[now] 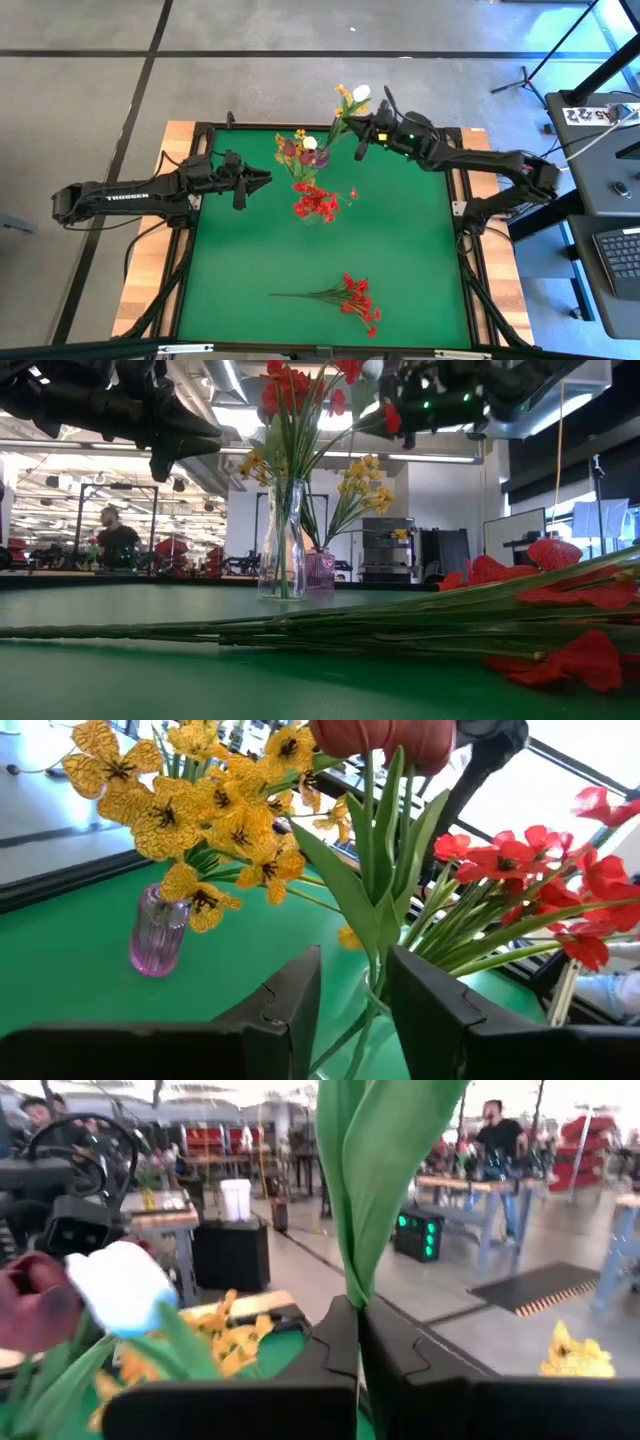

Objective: Sort flowers into vase by color
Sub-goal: Put the white flower into the pink transparent vase

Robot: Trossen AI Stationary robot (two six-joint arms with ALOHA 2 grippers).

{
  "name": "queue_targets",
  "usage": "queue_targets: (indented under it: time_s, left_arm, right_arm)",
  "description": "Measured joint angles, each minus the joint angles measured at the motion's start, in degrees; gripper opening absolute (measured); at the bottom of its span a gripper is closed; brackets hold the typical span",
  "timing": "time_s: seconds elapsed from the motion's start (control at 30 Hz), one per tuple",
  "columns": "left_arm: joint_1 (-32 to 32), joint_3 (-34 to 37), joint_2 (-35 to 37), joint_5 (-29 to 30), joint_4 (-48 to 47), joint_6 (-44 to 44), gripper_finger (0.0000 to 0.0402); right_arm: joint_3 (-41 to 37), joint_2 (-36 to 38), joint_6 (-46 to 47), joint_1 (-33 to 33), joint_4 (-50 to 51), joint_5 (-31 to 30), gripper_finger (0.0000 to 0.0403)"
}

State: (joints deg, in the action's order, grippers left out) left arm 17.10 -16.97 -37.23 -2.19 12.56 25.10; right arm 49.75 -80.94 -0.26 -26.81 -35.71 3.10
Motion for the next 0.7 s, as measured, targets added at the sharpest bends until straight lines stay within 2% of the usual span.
queue_targets:
  time_s: [0.23, 0.5, 0.7]
  left_arm:
    - [0.0, 0.0, 0.0, 2.3, -0.1, -3.0, 0.0112]
    - [0.0, 0.0, 0.0, 4.8, -0.1, -4.8, 0.0112]
    - [0.0, 0.0, 0.0, 4.8, -1.0, -4.8, 0.0112]
  right_arm:
    - [0.0, -8.1, 1.4, -4.6, -8.7, 5.6, 0.0000]
    - [0.0, -14.0, 1.8, -6.0, -15.5, 7.0, 0.0000]
    - [0.0, -14.8, 1.3, -5.9, -12.2, 7.1, 0.0000]
